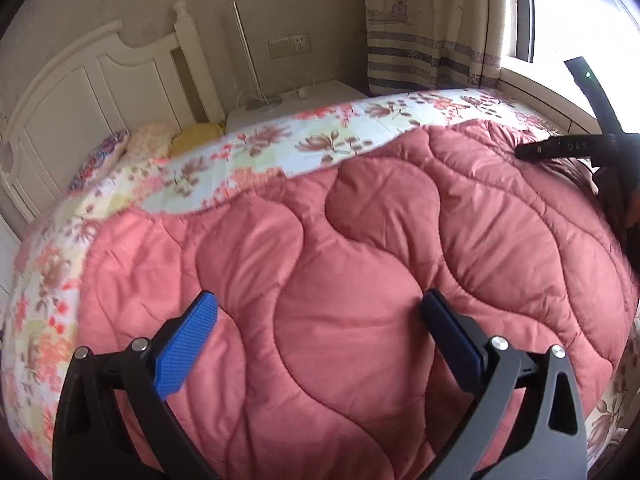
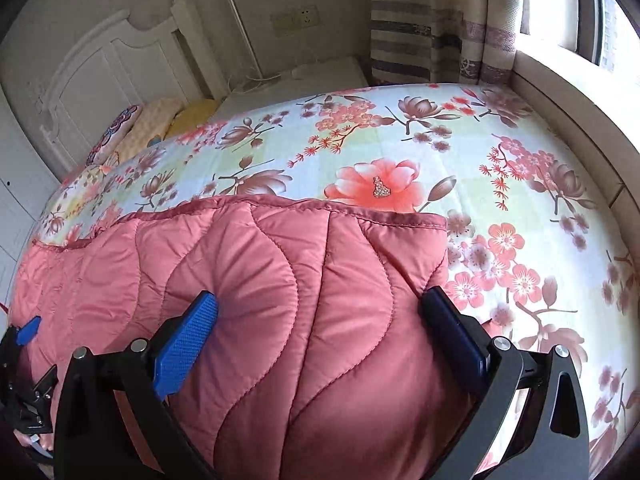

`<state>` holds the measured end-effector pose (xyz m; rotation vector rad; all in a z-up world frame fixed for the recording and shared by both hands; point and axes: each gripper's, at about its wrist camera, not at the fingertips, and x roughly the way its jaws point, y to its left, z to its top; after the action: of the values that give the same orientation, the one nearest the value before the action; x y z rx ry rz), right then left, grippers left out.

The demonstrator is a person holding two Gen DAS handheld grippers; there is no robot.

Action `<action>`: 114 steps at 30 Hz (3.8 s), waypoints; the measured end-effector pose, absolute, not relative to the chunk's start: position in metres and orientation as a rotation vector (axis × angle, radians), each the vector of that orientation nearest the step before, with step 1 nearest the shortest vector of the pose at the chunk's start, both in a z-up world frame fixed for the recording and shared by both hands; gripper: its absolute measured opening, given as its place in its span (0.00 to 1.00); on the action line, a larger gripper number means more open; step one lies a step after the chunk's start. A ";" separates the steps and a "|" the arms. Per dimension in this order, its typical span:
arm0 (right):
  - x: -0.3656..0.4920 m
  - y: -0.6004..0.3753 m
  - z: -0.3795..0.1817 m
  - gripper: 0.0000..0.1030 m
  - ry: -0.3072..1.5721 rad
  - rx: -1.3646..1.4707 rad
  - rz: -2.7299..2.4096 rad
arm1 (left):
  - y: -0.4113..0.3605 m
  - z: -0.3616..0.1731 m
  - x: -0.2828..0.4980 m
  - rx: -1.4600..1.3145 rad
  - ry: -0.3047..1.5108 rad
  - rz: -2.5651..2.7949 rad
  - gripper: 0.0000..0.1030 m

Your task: Fold large clothes

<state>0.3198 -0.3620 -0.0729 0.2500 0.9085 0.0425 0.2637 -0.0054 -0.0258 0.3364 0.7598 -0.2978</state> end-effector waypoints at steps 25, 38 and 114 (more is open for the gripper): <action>0.308 -0.376 -0.056 0.95 0.846 0.324 0.039 | 0.104 -0.058 0.368 0.092 0.882 0.048 0.98; 0.325 -0.252 -0.062 0.96 0.888 -0.041 0.154 | 0.101 -0.058 0.370 0.124 0.897 0.067 0.98; 0.036 -0.363 -0.072 0.96 0.815 0.553 0.235 | -0.010 -0.061 0.322 0.176 0.827 -0.237 0.98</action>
<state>0.0358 -0.3634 -0.0723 0.5529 0.8154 0.2355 0.3225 -0.0097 -0.0610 0.1759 0.8272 -0.2372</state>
